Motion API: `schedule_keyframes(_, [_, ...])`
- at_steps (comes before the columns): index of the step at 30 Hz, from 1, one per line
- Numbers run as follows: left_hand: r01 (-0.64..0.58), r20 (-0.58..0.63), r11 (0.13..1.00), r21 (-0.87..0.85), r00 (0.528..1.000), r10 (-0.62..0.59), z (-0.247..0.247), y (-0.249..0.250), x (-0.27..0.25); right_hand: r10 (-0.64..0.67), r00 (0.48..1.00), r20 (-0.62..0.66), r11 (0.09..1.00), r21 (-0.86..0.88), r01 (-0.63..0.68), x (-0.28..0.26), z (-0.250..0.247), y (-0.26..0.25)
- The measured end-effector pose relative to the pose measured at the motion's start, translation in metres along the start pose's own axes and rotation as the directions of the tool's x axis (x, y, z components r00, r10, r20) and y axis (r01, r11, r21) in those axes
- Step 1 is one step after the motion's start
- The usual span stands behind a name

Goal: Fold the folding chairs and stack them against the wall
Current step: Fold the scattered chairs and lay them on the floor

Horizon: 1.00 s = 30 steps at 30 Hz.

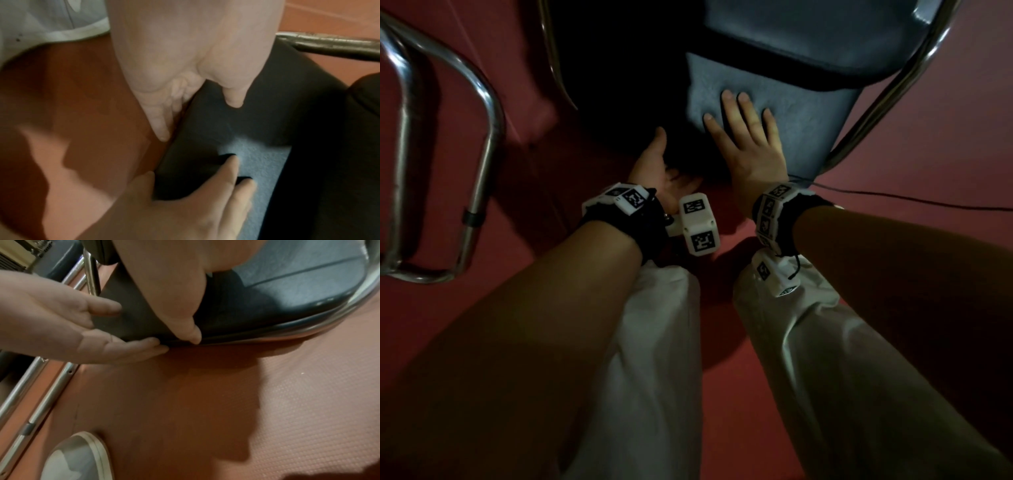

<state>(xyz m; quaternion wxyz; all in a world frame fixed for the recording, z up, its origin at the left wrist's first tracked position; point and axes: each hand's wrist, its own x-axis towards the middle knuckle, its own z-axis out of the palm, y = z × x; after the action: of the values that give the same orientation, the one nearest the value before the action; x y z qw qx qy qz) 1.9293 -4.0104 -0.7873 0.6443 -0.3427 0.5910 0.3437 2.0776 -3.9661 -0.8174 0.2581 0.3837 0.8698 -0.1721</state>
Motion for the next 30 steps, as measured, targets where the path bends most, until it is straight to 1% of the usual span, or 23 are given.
schedule_keyframes(2, [0.003, -0.004, 1.000, 0.009, 1.000, -0.003, 0.000, -0.001, -0.002, -0.001, 1.000, 0.012, 1.000, -0.003, 0.001, 0.001, 0.000, -0.001])
schedule_keyframes(7, [0.014, -0.032, 0.999, 0.045, 0.999, -0.013, 0.005, -0.004, -0.004, -0.029, 0.997, 0.071, 0.998, 0.058, 0.025, -0.001, -0.009, 0.002])
schedule_keyframes(8, [0.019, -0.036, 0.999, 0.046, 0.999, -0.017, 0.007, -0.005, -0.007, -0.027, 0.995, 0.099, 0.997, 0.075, 0.020, -0.001, -0.013, 0.002])
schedule_keyframes(10, [0.034, -0.059, 0.998, 0.059, 0.998, -0.030, 0.011, -0.008, -0.015, -0.012, 0.986, 0.165, 0.986, 0.168, -0.016, 0.000, -0.026, 0.001])
schedule_keyframes(12, [0.044, -0.087, 0.995, 0.088, 0.996, -0.036, 0.014, -0.010, -0.027, 0.012, 0.977, 0.211, 0.944, 0.319, -0.080, 0.000, -0.045, -0.001])
schedule_keyframes(14, [0.014, -0.124, 0.990, 0.142, 0.992, 0.003, 0.017, -0.008, -0.042, 0.031, 0.973, 0.231, 0.876, 0.463, -0.138, -0.004, -0.068, 0.000])
schedule_keyframes(16, [-0.024, -0.149, 0.982, 0.186, 0.988, 0.052, 0.024, -0.004, -0.064, 0.054, 0.969, 0.243, 0.814, 0.550, -0.184, -0.011, -0.095, 0.006])
schedule_keyframes(17, [-0.043, -0.156, 0.980, 0.193, 0.985, 0.074, 0.028, -0.001, -0.074, 0.060, 0.964, 0.258, 0.798, 0.568, -0.202, -0.015, -0.107, 0.010])
schedule_keyframes(18, [-0.070, -0.163, 0.978, 0.198, 0.981, 0.103, 0.034, 0.003, -0.087, 0.067, 0.962, 0.264, 0.788, 0.578, -0.214, -0.020, -0.121, 0.015])
schedule_keyframes(20, [-0.113, -0.152, 0.969, 0.221, 0.977, 0.149, 0.046, 0.014, -0.123, 0.086, 0.969, 0.230, 0.760, 0.614, -0.213, -0.037, -0.155, 0.023])
schedule_keyframes(23, [-0.161, -0.128, 0.946, 0.281, 0.971, 0.203, 0.064, 0.030, -0.183, 0.171, 0.971, 0.170, 0.685, 0.687, -0.241, -0.065, -0.213, 0.033])
schedule_keyframes(25, [-0.212, -0.086, 0.918, 0.335, 0.963, 0.254, 0.077, 0.041, -0.233, 0.223, 0.963, 0.150, 0.632, 0.730, -0.260, -0.088, -0.264, 0.036])
schedule_keyframes(27, [-0.272, -0.025, 0.900, 0.340, 0.954, 0.298, 0.092, 0.052, -0.286, 0.272, 0.954, 0.123, 0.593, 0.760, -0.267, -0.109, -0.314, 0.039])
schedule_keyframes(30, [-0.350, 0.018, 0.877, 0.328, 0.931, 0.365, 0.117, 0.063, -0.375, 0.320, 0.945, 0.067, 0.508, 0.829, -0.231, -0.147, -0.395, 0.044])
